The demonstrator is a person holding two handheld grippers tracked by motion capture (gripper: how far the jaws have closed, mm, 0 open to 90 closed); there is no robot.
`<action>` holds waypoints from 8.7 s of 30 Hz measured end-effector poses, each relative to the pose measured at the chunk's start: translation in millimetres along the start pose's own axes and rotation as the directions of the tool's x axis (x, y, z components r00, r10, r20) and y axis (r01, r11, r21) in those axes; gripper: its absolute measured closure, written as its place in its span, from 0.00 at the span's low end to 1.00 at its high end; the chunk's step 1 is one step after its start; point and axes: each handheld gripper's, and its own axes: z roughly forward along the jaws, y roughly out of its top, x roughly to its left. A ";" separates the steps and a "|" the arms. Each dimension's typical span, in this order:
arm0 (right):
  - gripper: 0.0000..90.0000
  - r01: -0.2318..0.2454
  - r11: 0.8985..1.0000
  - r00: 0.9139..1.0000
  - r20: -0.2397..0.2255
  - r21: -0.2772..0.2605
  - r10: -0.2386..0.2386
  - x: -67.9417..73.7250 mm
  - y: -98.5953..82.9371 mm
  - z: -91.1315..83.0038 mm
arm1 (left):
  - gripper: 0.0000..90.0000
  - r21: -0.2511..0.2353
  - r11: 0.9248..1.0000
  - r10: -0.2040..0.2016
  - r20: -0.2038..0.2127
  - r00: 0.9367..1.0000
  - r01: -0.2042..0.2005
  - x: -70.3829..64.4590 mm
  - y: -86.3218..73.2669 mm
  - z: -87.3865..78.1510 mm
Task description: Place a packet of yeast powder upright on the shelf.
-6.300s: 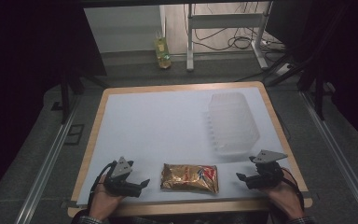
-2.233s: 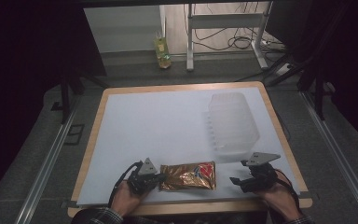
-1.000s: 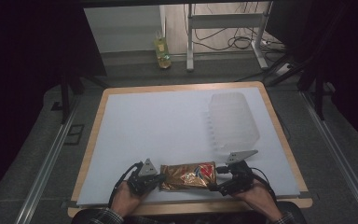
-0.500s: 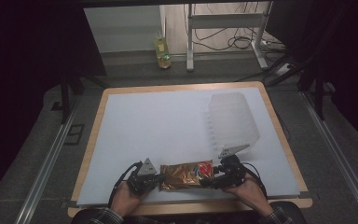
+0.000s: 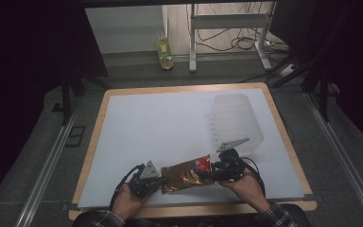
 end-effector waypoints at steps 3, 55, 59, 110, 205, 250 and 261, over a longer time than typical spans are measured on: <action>0.70 -0.012 1.000 1.000 -0.006 0.006 0.013 -0.9 4.5 -1.2 | 0.97 -0.002 1.000 0.014 -0.019 1.000 -0.014 -1.0 0.5 -1.8; 0.88 0.548 0.810 0.826 0.021 0.206 -0.564 14.7 102.7 -53.2 | 0.06 -0.171 0.984 -0.042 -0.016 0.999 0.038 2.6 0.8 -21.1; 0.88 0.562 0.797 0.813 0.030 0.219 -0.581 11.8 110.6 -57.2 | 0.04 -0.168 0.985 -0.029 -0.016 0.999 0.026 2.0 0.6 -19.4; 0.88 0.602 0.686 0.690 0.167 0.409 -0.705 -54.9 202.7 -143.2 | 0.03 -0.178 0.984 0.016 -0.032 0.999 -0.021 -0.5 0.4 -20.0; 0.62 0.568 0.712 0.733 0.140 0.412 -0.666 -107.7 170.3 -106.2 | 0.03 -0.135 0.990 0.031 -0.051 0.998 -0.037 -1.6 -0.4 -17.0; 0.02 0.356 0.933 0.864 0.365 0.042 -0.346 -88.4 100.6 -120.0 | 0.03 -0.120 0.992 0.038 -0.042 0.998 -0.042 -3.6 0.0 -14.0; 0.01 0.306 0.952 0.876 0.388 0.011 -0.287 -83.8 84.0 -134.2 | 0.03 -0.117 0.992 0.038 -0.044 0.998 -0.043 -3.7 0.0 -13.7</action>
